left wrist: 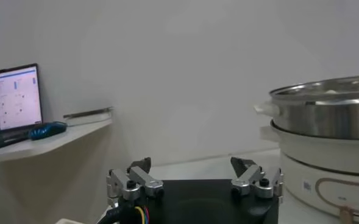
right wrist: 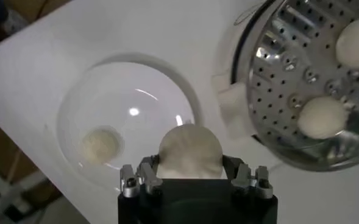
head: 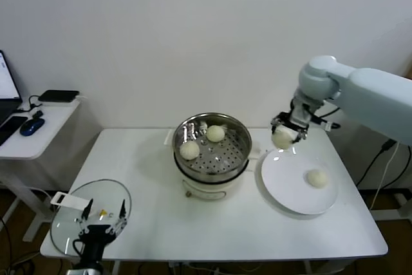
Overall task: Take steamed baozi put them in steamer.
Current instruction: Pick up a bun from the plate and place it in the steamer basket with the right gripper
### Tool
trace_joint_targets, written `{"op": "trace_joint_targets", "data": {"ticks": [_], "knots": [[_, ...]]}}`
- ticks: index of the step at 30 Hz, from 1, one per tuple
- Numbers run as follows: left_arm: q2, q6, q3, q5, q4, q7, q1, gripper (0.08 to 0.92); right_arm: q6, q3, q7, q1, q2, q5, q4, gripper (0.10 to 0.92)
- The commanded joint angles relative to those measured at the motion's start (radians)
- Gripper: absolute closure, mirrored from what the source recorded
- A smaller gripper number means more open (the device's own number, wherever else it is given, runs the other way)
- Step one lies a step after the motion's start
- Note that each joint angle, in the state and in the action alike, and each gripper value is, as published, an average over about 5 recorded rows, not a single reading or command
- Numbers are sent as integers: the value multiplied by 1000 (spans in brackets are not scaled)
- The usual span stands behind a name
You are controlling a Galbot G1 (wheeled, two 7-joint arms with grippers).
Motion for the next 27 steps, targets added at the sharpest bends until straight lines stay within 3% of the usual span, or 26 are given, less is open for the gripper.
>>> {"op": "trace_joint_targets", "data": {"ticks": [1, 17, 27], "knots": [[-2, 6, -1, -1, -9, 2, 4, 177, 144, 113, 9, 8, 146, -187, 57, 330], [-1, 18, -13, -3, -18, 3, 11, 177, 130, 159, 15, -183, 392, -256, -46, 330], [0, 19, -13, -5, -10, 3, 6, 177, 114, 132, 16, -224, 419, -235, -59, 330]]}}
